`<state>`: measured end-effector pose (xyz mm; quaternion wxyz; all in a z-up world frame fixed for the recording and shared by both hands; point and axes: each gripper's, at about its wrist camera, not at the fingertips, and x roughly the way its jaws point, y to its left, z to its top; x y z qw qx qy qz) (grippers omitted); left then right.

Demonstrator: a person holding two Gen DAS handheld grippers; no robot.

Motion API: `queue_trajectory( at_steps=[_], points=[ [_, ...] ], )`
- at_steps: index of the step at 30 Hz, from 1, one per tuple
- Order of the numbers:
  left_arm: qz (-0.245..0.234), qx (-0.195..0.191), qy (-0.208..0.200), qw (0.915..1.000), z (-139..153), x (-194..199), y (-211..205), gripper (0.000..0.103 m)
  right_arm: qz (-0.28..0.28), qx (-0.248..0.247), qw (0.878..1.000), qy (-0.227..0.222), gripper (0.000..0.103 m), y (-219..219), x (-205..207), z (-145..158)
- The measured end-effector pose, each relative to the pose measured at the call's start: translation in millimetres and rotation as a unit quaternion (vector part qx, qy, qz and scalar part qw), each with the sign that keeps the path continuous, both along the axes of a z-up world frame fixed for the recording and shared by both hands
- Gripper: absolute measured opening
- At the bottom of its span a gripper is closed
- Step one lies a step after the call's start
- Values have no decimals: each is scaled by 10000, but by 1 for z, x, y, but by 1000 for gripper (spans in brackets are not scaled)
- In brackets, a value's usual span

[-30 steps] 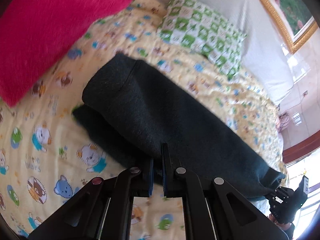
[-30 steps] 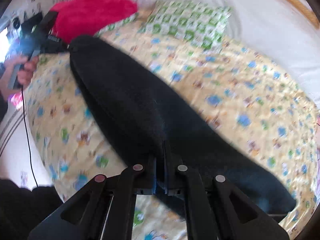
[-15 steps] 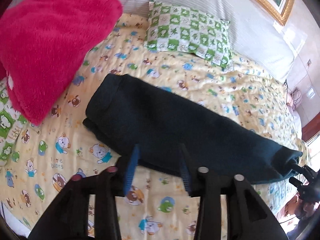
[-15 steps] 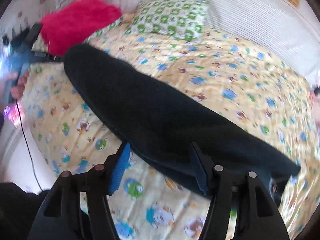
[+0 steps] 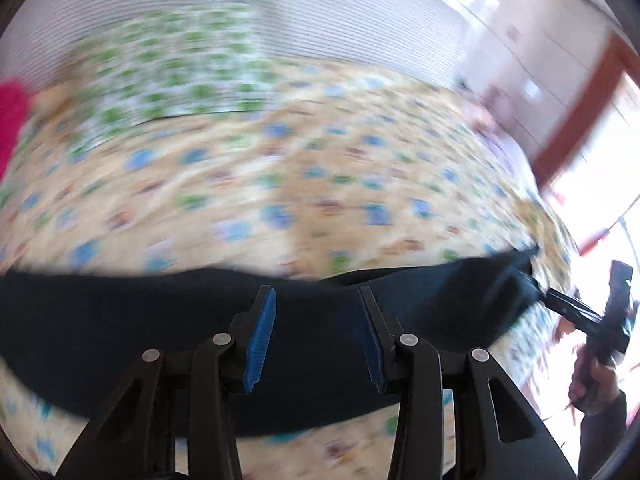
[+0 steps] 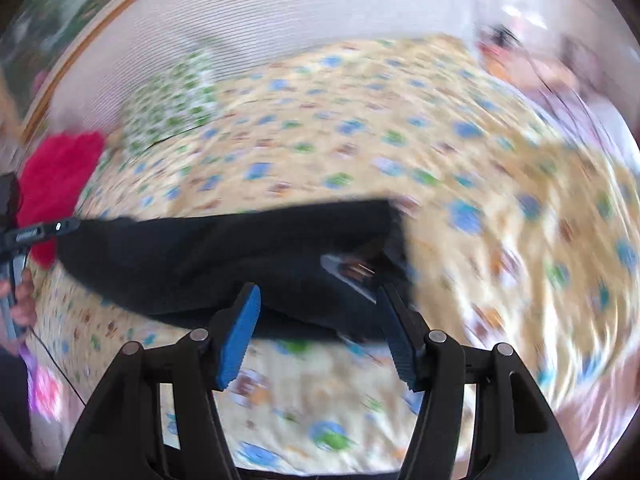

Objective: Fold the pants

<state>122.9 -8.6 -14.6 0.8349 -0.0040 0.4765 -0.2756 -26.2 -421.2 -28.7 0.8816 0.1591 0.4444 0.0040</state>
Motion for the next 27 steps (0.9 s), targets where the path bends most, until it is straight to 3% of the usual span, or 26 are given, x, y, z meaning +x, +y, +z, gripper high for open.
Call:
queue_trajectory(
  at_steps=[4, 8, 12, 16, 19, 21, 22, 24, 27],
  points=[
    [-1066, 144, -4, 9942, 5, 9, -85, 42, -588, 764, 9953, 74, 62, -32, -13, -17],
    [-2004, 303, 76, 9792, 2, 9, -158, 43, -818, 1373, 9871, -12, 62, -43, -14, -29],
    [-2854, 541, 325, 9563, -10, 8, -223, 43, -744, 1654, 9834, 9, 62, -40, -6, -40],
    [-3543, 1071, 633, 9268, -38, 5, -275, 43, -624, 1712, 9832, -121, 63, -35, -2, -43],
    [-3838, 1417, 870, 9083, -58, 2, -301, 42, -782, 1993, 9765, -233, 46, -44, -2, -52],
    [-3996, 1501, 920, 8996, -62, -1, -312, 42, -881, 2171, 9719, -233, 16, -50, -3, -60],
    [-4029, 1516, 938, 8977, -63, -1, -316, 41, -909, 2279, 9691, -262, 16, -54, -5, -63],
    [-4110, 1502, 1086, 8926, -63, -2, -325, 23, -939, 2435, 9646, -379, 14, -58, -8, -66],
    [-4147, 1492, 955, 8925, -60, -8, -339, 10, -958, 2436, 9638, -511, 13, -62, -9, -64]
  ],
)
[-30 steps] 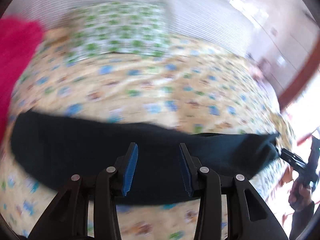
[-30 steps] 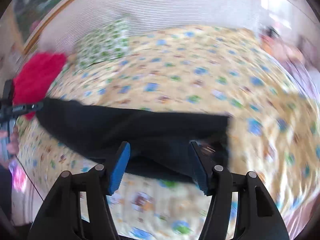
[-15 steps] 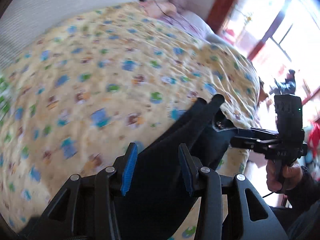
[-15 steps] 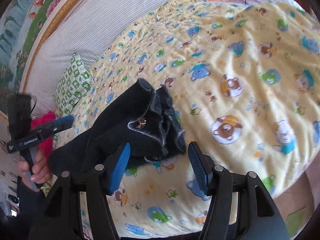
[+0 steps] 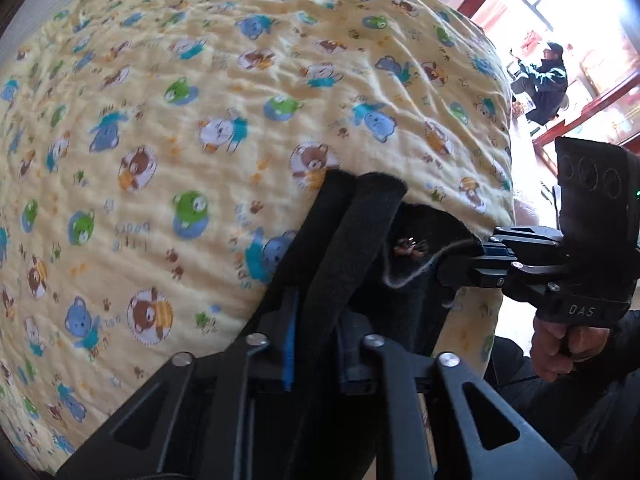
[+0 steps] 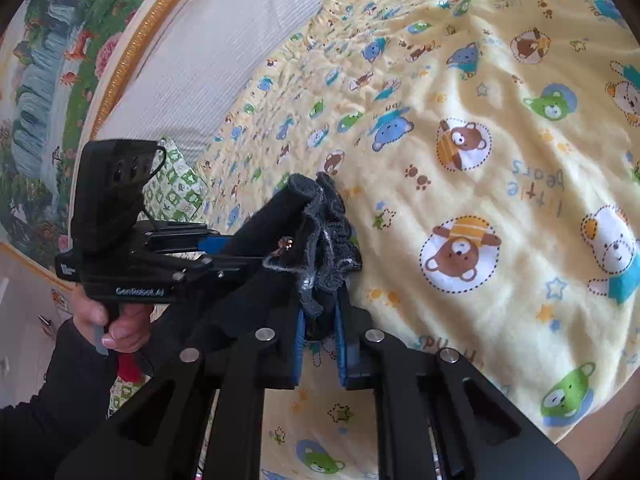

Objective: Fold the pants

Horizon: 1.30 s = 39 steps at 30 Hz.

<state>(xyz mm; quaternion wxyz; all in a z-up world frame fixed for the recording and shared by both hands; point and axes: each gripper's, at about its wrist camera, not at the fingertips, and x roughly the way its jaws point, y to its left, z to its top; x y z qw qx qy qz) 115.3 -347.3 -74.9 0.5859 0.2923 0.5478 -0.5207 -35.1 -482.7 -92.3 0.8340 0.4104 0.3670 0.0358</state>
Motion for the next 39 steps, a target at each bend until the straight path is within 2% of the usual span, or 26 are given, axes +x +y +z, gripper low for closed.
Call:
queue_trajectory(
  at_steps=[2, 6, 9, 13, 16, 18, 20, 22, 23, 24, 26, 30, 33, 34, 35, 36, 37, 38, 39],
  points=[
    [84, -94, -2, 9999, 9, 2, -11, 4, -66, 0, 9999, -120, 13, -8, 1, 5],
    [239, -619, -6, 9978, 40, 12, -18, 4, -133, -87, 9992, -359, 12, -25, 8, 26],
    [294, -668, 30, 9973, 36, 13, -8, 4, 13, -244, 9983, -525, 9, -25, 15, 44],
    [426, -786, 107, 9959, 35, 8, 9, 4, 308, -615, 9959, -588, 9, 0, 18, 54],
    [440, -873, 117, 9951, 39, 7, 23, 4, 350, -595, 9957, -613, 9, 9, 17, 57],
    [390, -833, 78, 9957, 40, 5, 24, 4, 305, -642, 9959, -554, 9, 10, 16, 57],
    [285, -715, 33, 9970, 38, 2, 23, 5, 192, -574, 9977, -304, 10, 5, 14, 49],
    [200, -599, -61, 9980, 34, 0, 21, 8, 100, -432, 9990, 28, 15, -1, 12, 35],
    [159, -511, -149, 9985, 31, -2, 19, 10, 36, -313, 9993, 184, 23, -5, 9, 28],
    [112, -426, -209, 9988, 28, -1, 20, 10, -15, -166, 9995, 260, 38, -7, 6, 22],
    [84, -336, -234, 9991, 22, 1, 18, 13, -110, 73, 9995, 271, 55, -9, -2, 12],
    [114, -62, -278, 9995, 3, 9, 9, 31, -75, 17, 9997, 251, 55, -1, 0, 9],
    [71, -115, -169, 9998, -2, 7, 7, 31, 43, 49, 9998, 201, 55, 7, 11, 7],
    [57, -141, -161, 9998, -2, 5, 7, 30, 68, 19, 9998, 187, 55, 10, 14, 6],
    [48, -185, -127, 9997, -1, 4, 9, 23, 88, 4, 9999, 145, 51, 12, 17, 6],
    [32, -248, 10, 9997, 0, 4, 11, 12, 120, 25, 9998, 155, 39, 13, 21, 5],
    [38, -308, 75, 9995, 1, 3, 14, 11, 147, 45, 9997, 171, 31, 15, 24, 5],
    [45, -351, 33, 9994, 2, 1, 16, 10, 145, 6, 9997, 174, 16, 16, 25, 5],
    [53, -423, 34, 9991, 5, -1, 19, 9, 144, -32, 9998, 146, 13, 17, 25, 6]
  ],
)
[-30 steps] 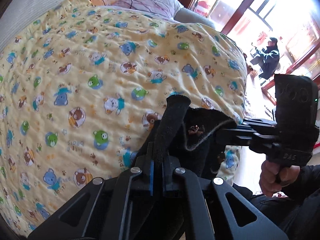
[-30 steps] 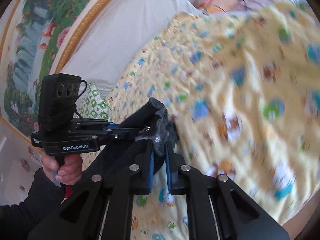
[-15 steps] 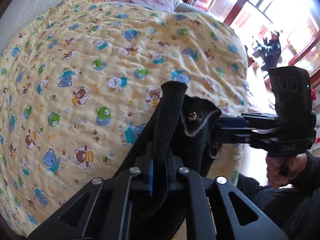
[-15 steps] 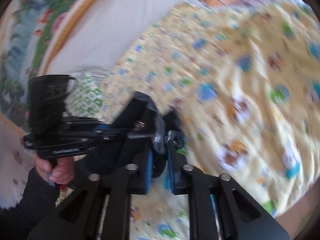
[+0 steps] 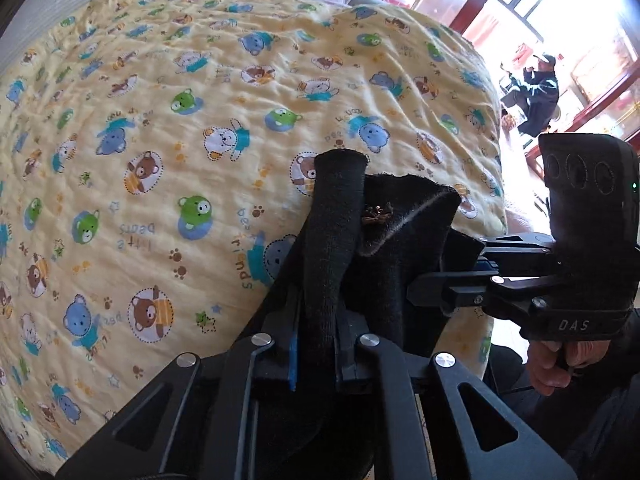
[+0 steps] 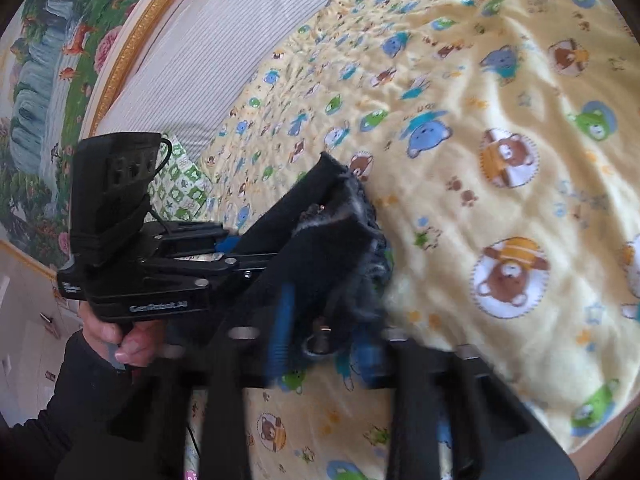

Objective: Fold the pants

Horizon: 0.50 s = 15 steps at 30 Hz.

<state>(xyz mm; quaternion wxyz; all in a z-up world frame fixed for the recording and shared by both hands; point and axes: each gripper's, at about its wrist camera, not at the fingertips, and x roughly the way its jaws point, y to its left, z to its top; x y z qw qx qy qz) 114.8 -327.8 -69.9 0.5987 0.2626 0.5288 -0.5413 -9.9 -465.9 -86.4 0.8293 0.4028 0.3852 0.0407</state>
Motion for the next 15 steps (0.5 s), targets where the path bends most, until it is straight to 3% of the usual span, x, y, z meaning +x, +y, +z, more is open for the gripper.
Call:
queue_trajectory(
  at_steps=[6, 15],
  points=[
    [216, -606, 40, 9979, 35, -5, 34, 8, 242, -148, 9980, -563, 11, 13, -3, 31],
    [976, -1292, -82, 9868, 82, -1, 129, 8, 1368, -183, 9801, -1430, 11, 73, 21, 83]
  ],
)
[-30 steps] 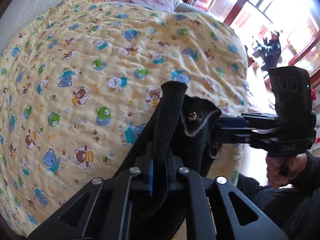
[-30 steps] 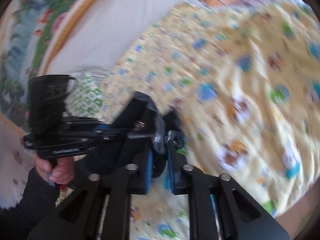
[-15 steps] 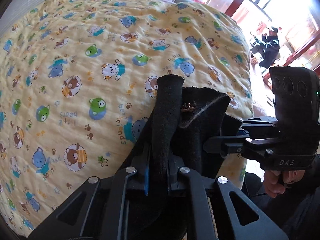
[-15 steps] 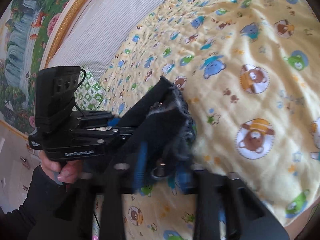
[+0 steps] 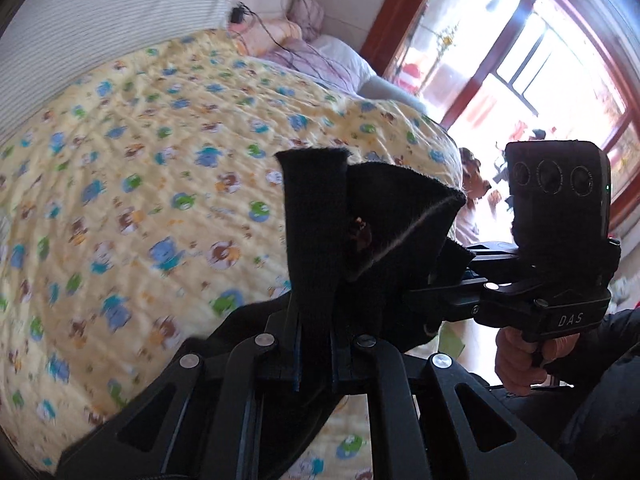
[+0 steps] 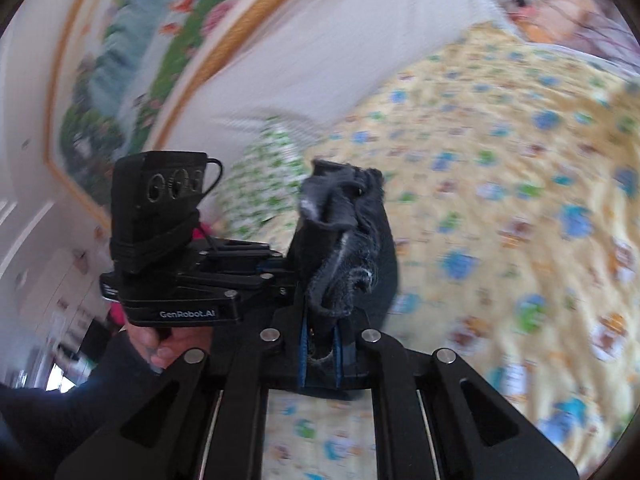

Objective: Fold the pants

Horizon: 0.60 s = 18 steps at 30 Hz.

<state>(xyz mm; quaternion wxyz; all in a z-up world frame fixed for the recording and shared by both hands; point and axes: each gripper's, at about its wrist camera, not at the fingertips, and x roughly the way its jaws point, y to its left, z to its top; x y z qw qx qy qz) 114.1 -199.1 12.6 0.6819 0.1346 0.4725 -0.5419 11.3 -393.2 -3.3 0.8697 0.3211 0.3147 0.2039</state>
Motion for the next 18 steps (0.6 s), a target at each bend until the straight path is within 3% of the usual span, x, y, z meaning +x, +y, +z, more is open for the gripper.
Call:
queue_trajectory(
  at_steps=[5, 10, 13, 18],
  points=[
    [675, -113, 264, 9973, -18, 8, 55, 7, 702, 63, 9975, -28, 11, 48, 26, -3],
    [1245, -49, 518, 9909, -49, 12, 98, 7, 1163, 305, 9920, 376, 12, 83, 50, -32],
    [1498, -107, 686, 9863, -60, 10, 125, 8, 1350, 148, 9892, 552, 13, 104, 57, -46],
    [1935, -238, 901, 9767, -75, 6, 163, 8, 1503, -36, 9849, 858, 26, 126, 69, -61]
  ],
)
